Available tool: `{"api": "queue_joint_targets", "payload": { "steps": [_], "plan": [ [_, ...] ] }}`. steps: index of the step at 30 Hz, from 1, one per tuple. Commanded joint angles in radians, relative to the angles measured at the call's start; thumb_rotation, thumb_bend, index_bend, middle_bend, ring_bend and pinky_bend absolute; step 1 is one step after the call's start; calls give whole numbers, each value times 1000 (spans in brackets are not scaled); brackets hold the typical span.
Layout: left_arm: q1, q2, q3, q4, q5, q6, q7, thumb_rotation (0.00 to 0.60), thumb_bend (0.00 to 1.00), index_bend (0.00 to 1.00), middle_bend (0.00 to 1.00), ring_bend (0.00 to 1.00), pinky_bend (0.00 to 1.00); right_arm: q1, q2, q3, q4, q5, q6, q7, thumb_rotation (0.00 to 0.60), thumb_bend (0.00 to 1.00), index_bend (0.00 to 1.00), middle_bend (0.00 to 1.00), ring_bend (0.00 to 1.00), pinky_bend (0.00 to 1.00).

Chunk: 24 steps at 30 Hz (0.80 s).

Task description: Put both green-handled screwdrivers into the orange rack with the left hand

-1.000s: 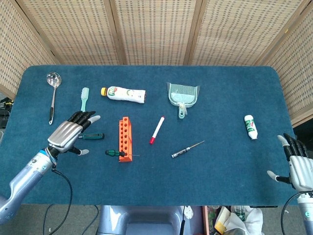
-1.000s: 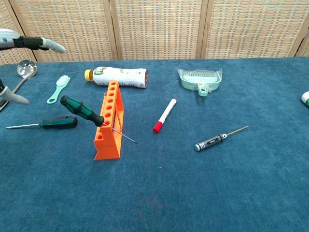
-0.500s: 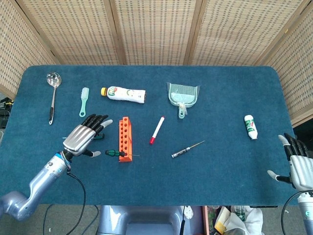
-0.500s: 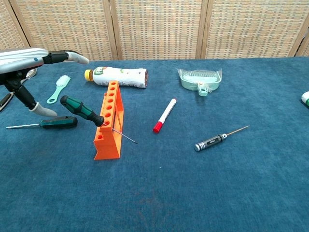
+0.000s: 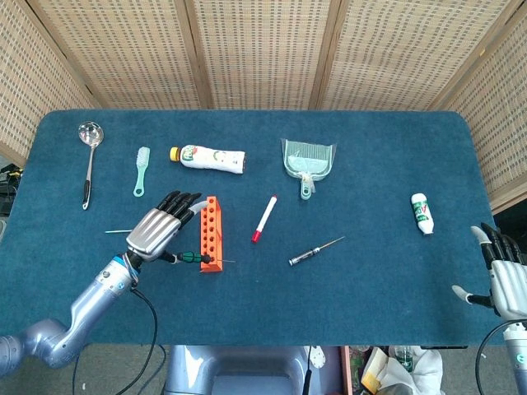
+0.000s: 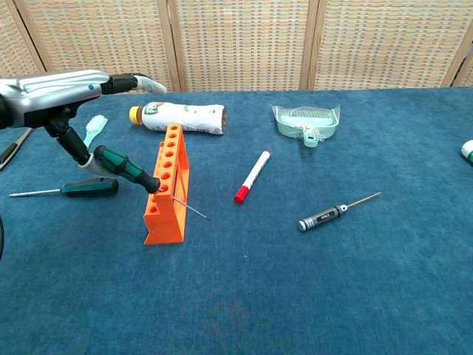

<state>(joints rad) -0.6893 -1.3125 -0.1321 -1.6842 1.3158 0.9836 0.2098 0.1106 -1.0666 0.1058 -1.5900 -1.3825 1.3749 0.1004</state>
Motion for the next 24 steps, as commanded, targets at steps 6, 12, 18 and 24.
{"api": "queue_joint_targets", "payload": {
  "steps": [6, 12, 18, 24],
  "plan": [
    [-16, -11, -19, -30, -36, 4, 39, 600, 0, 0, 0, 0, 0, -1, 3, 1, 1, 1, 0, 8, 600, 0, 0, 0, 0, 0],
    [-24, -8, -27, -52, -54, 9, 66, 600, 0, 0, 0, 0, 0, -1, 4, 1, 0, -1, 1, 9, 600, 0, 0, 0, 0, 0],
    [-29, -3, -31, -66, -76, 11, 84, 600, 0, 0, 0, 0, 0, -1, 4, 1, 0, 0, 0, 10, 600, 0, 0, 0, 0, 0],
    [-36, -1, -34, -74, -92, 6, 90, 600, 0, 0, 0, 0, 0, 0, 4, 1, 0, 2, -1, 9, 600, 0, 0, 0, 0, 0]
  ]
}}
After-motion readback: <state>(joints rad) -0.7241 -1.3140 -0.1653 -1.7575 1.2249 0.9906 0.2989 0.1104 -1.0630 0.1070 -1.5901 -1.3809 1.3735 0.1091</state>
